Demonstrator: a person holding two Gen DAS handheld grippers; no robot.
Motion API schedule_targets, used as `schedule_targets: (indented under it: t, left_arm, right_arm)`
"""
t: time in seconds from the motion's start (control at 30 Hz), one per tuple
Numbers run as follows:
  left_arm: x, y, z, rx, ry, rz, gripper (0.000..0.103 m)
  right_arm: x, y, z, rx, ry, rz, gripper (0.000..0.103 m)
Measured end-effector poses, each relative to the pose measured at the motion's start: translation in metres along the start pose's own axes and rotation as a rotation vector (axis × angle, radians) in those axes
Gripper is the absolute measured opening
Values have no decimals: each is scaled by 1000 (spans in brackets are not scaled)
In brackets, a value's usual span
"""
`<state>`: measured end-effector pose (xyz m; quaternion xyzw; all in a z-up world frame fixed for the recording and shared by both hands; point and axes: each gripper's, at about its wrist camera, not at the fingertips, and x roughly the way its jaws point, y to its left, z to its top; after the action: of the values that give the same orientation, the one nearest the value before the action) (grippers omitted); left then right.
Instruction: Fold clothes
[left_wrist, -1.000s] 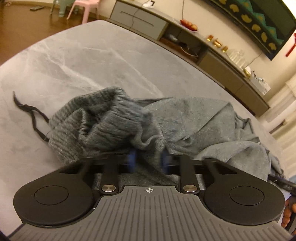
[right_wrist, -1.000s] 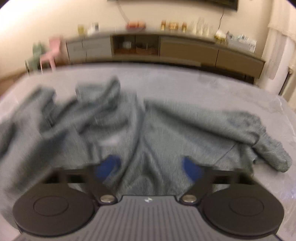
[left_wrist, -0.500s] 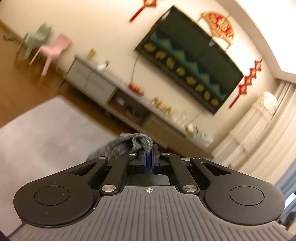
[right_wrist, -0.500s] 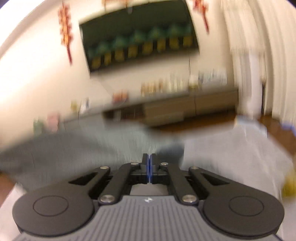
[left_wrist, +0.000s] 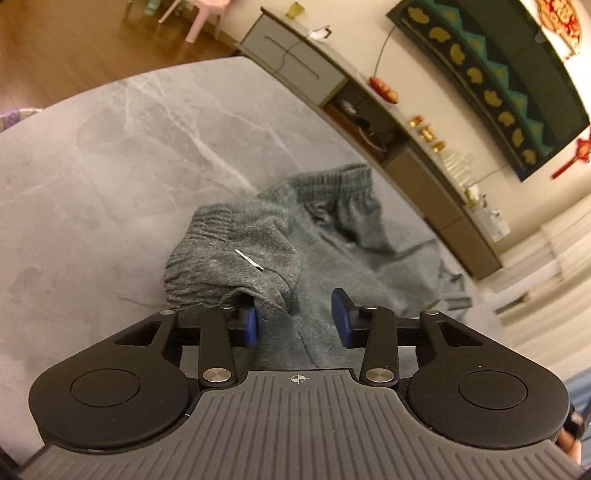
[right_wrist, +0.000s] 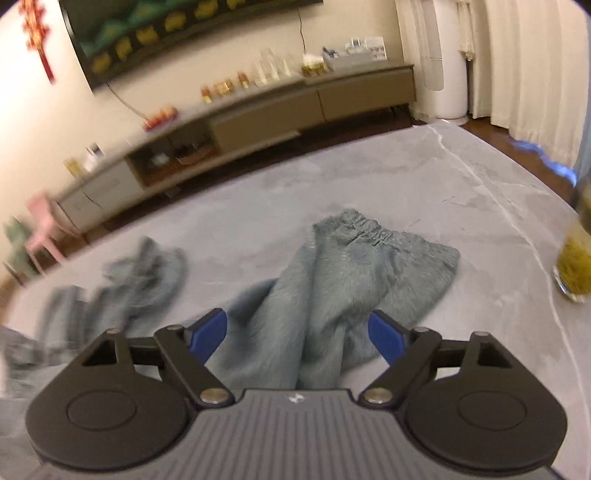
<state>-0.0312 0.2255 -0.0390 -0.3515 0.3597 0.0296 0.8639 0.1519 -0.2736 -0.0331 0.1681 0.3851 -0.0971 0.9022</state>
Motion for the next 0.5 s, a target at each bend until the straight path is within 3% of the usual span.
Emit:
schedule_targets:
  t: [0.1, 0.13, 0.17, 0.2, 0.23, 0.33, 0.43, 0.5]
  left_arm:
    - [14, -5, -1, 8, 3, 30, 31]
    - [18, -5, 0, 11, 8, 35, 27]
    - [24, -6, 2, 19, 14, 34, 15]
    - [29, -9, 5, 32, 19, 33, 0]
    - [33, -14, 9, 54, 13, 32, 0]
    - [20, -31, 37, 78, -91, -14, 0]
    - [-16, -39, 63, 57, -208, -98, 0]
    - [-30, -29, 56, 48, -176, -98, 0]
  right_arm:
    - [42, 16, 0, -70, 48, -53, 83]
    - [54, 21, -1, -93, 65, -65, 71]
    - [67, 24, 0, -108, 93, -68, 31]
    - [79, 28, 3, -109, 124, -64, 5]
    - [81, 33, 9, -103, 123, -55, 3]
    - [36, 47, 48, -71, -68, 36, 3]
    - [-64, 35, 75, 8, -291, 158, 3]
    - [-120, 20, 77, 37, -385, 201, 3]
